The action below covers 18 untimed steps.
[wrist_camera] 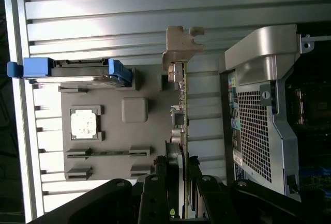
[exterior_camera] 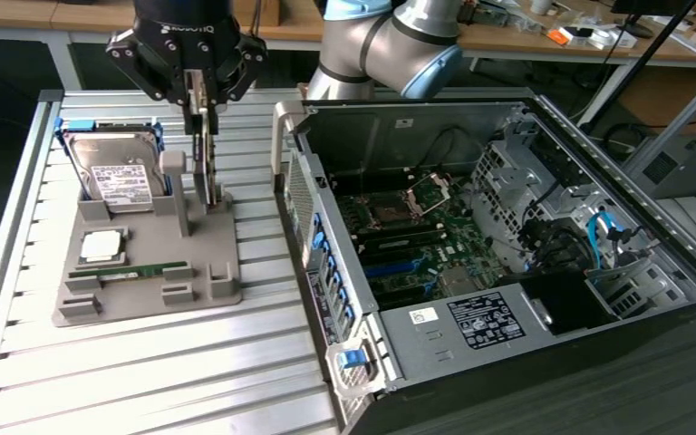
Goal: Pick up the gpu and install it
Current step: 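Pick up the gpu and move the gpu toward the slot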
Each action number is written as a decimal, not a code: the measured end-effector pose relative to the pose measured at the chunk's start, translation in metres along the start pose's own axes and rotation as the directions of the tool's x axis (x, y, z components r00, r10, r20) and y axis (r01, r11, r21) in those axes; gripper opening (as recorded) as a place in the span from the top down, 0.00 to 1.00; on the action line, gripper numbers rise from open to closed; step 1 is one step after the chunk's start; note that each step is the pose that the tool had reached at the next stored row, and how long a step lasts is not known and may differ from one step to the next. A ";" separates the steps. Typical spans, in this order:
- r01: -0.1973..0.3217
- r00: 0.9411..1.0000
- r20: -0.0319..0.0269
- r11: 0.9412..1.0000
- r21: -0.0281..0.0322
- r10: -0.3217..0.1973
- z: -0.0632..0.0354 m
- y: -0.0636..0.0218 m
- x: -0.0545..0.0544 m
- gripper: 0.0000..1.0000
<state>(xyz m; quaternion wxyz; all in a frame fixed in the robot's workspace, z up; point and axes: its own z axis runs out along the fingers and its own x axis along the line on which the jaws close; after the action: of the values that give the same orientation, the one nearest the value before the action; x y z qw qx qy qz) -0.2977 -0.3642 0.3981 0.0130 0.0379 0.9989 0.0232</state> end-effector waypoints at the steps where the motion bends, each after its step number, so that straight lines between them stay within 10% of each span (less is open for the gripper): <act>1: 0.000 1.000 0.000 1.000 0.000 0.000 -0.0007 0.0000 0.000 0.73; 18: 0.000 1.000 0.000 1.000 0.000 0.000 -0.0064 -0.0010 0.000 0.73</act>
<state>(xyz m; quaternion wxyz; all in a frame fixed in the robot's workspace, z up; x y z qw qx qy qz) -0.2977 -0.3655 0.4045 0.0130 0.0379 0.9989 0.0232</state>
